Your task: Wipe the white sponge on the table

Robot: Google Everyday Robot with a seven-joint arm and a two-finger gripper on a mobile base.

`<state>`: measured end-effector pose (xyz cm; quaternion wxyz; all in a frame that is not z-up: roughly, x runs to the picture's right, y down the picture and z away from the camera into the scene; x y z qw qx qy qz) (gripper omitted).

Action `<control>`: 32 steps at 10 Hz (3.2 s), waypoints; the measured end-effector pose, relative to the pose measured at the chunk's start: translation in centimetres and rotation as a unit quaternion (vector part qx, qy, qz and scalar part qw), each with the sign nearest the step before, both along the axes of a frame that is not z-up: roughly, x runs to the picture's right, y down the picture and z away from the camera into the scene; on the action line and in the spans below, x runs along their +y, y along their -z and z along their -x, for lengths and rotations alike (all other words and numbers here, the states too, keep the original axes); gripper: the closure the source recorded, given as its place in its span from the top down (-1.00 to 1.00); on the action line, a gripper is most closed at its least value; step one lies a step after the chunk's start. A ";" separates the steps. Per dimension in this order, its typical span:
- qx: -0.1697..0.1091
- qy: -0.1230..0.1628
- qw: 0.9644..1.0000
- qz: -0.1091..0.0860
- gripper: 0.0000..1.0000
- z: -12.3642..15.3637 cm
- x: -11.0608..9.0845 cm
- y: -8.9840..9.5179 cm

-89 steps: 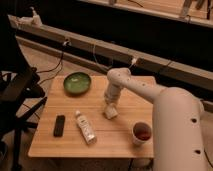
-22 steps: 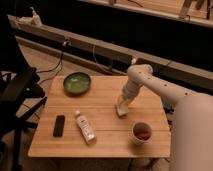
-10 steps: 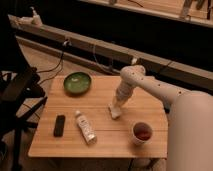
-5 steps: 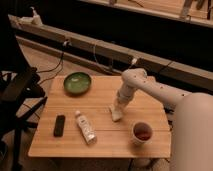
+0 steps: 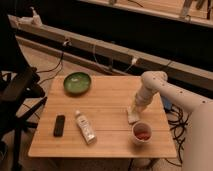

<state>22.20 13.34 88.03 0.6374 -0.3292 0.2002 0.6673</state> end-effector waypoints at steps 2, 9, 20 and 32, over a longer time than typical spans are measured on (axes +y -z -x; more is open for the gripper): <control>0.010 0.006 1.000 -0.005 -1.00 -0.3 -2.7 -1.7; -0.021 0.039 0.999 -0.014 -0.73 7.0 -10.9 -8.5; -0.027 0.043 0.999 -0.013 -0.38 6.9 -7.4 -5.2; -0.059 0.075 0.995 -0.016 -0.46 6.6 -6.3 -4.4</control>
